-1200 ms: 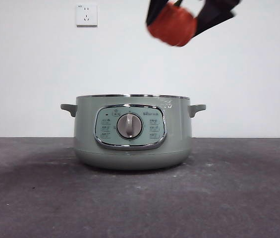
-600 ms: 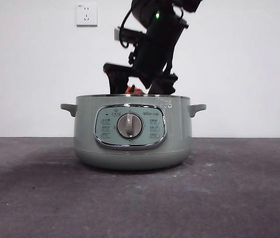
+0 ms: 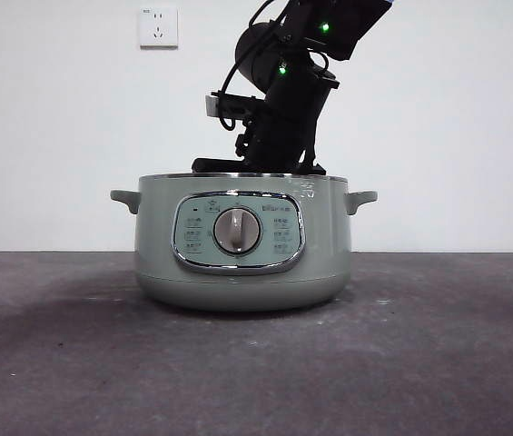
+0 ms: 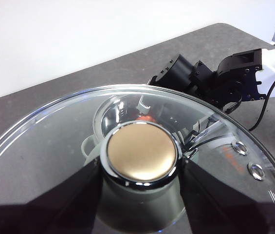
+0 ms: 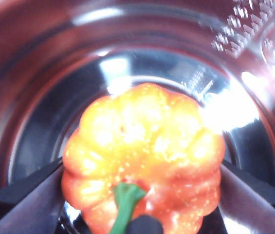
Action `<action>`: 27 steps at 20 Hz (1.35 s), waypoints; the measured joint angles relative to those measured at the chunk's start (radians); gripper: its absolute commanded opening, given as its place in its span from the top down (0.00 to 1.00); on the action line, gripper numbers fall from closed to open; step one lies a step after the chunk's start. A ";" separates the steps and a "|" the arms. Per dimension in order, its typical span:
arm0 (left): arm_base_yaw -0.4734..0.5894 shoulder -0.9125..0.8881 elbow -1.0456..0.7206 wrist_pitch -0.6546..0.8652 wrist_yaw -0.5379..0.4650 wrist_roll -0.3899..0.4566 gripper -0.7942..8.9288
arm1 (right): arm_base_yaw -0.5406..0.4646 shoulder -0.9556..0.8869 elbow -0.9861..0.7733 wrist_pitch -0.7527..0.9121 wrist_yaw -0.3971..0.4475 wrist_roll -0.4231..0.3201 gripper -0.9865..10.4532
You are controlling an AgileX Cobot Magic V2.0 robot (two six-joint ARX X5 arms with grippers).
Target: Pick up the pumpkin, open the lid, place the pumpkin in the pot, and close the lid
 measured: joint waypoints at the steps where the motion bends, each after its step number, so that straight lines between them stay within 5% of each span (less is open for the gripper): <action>1: 0.000 0.000 0.000 0.000 0.000 0.000 0.93 | 0.000 0.000 0.000 -0.001 0.000 0.000 0.49; 4: 0.000 0.000 0.000 0.000 0.000 0.000 0.93 | -0.001 0.000 0.002 -0.001 0.006 0.006 0.38; 9: 0.000 0.000 0.000 -0.001 0.000 0.000 0.93 | 0.000 -0.039 0.004 -0.024 0.008 0.028 0.38; 17: -0.004 0.158 0.000 0.111 0.066 0.007 0.93 | -0.024 -0.568 0.004 -0.248 0.176 0.083 0.39; 22: -0.011 0.322 0.000 0.240 0.097 0.033 0.93 | -0.028 -0.846 0.004 -0.368 0.167 0.110 0.39; 27: -0.016 0.467 0.000 0.385 0.098 0.050 0.93 | -0.025 -0.980 0.005 -0.504 0.034 0.149 0.39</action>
